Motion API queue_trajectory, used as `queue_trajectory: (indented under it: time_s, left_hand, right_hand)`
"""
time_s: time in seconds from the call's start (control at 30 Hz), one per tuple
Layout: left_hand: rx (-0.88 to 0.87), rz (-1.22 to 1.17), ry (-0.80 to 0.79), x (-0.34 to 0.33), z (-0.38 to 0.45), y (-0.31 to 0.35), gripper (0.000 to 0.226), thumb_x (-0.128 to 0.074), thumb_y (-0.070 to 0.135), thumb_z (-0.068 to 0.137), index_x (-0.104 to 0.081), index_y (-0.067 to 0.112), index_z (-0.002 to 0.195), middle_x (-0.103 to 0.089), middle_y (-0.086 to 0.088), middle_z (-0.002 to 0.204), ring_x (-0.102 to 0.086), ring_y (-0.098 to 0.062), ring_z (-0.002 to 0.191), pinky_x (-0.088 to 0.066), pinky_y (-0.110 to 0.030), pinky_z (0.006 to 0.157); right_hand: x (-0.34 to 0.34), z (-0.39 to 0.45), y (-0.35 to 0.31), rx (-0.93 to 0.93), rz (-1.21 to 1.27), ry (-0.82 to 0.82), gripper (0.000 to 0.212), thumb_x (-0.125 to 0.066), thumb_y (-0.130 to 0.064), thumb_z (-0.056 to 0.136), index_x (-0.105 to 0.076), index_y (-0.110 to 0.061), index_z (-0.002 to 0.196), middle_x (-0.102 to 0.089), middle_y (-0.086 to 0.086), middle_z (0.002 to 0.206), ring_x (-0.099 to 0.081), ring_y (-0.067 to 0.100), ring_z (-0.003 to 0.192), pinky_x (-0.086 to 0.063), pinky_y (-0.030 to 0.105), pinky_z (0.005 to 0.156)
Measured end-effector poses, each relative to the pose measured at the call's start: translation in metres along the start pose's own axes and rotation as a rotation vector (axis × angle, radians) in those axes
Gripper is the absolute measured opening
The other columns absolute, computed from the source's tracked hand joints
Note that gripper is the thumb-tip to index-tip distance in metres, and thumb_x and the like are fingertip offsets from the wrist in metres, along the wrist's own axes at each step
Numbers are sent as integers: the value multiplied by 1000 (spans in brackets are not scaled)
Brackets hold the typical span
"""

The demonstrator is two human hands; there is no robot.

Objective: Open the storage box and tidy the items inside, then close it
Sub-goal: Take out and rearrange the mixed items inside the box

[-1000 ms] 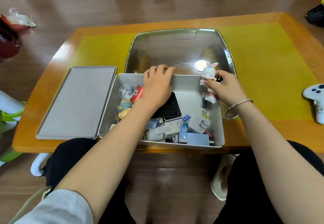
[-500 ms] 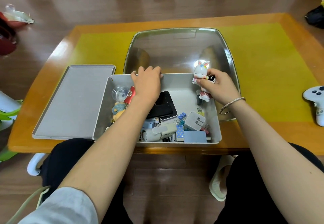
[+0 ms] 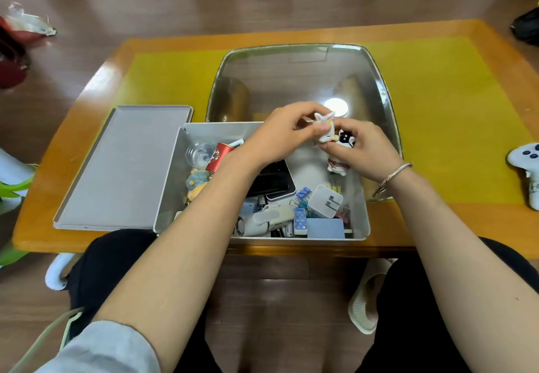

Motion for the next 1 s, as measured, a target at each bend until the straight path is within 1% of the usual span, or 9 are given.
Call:
queue_trajectory:
  time_s: [0.1,0.27,0.4,0.47,0.57,0.63,0.73,0.83,1.0]
  left_hand:
    - [6,20,-35,-4,-3,1,32,-71,15,85,-63,8,115,-68,-5,105,-63,-19,92,-47,-23,81]
    - [30,29,142,3,-6,-6,29,-69,14,85,-62,8,113,-64,1,96,-60,-14,86,-47,-26,84]
    - [116,-23,322,17,-13,-26,24,-67,23,87,-59,15,108,-65,5,93,-62,-12,82,-48,-27,78]
    - [147,-11,316,14,-16,-34,29,-70,25,85,-58,17,110,-63,9,93,-57,2,73,-46,-18,72]
    - [198,-28,308,7,-19,-42,31,-75,25,81,-60,18,108,-59,15,90,-51,10,65,-40,-6,63]
    - [199,-7,292,2,-19,-43,23,-73,24,83,-61,18,101,-59,15,88,-49,9,63,-38,-6,61]
    - [188,3,263,-4,-19,-41,22,-72,18,84,-62,12,103,-63,7,91,-52,9,67,-40,-10,65]
    - [221,21,250,-9,-20,-44,24,-73,17,82,-64,12,104,-65,2,95,-57,-11,76,-44,-21,71]
    - [247,77,243,-17,-27,-58,26,-71,13,83,-64,17,107,-65,3,100,-58,-13,85,-39,-19,72]
  right_hand:
    - [-1,0,0,20,-22,-3,23,-69,-25,82,-69,-25,105,-67,-12,87,-53,-3,71,-43,23,69]
    - [4,2,10,-79,62,132,26,-73,-22,79,-64,-18,103,-66,-9,80,-57,-1,71,-43,12,67]
    - [15,3,15,-154,304,256,21,-77,-19,77,-62,-8,87,-62,0,69,-58,4,59,-46,19,55]
    - [18,3,14,-157,384,244,19,-76,-16,77,-63,-6,88,-61,2,68,-59,3,53,-50,20,48]
    - [16,1,15,-196,513,175,19,-74,-13,77,-66,-7,93,-62,3,72,-63,8,56,-55,23,51]
    - [14,0,15,-222,564,142,22,-75,-18,74,-67,-9,93,-65,7,77,-66,13,59,-56,24,52]
    - [13,-1,16,-254,595,146,18,-74,-18,76,-63,-10,88,-69,5,64,-65,18,49,-52,24,43]
    - [13,0,17,-259,591,168,15,-73,-14,79,-63,-7,88,-68,4,59,-63,17,47,-52,24,44]
    - [11,2,15,-212,472,85,22,-62,1,86,-60,-7,107,-63,15,85,-66,16,60,-58,26,57]
Point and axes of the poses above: each hand's wrist, its own z-axis towards the middle knuckle, its own x-axis out of the back of the hand, y = z × x, the point moved 5 cm from there along z, towards the middle knuckle
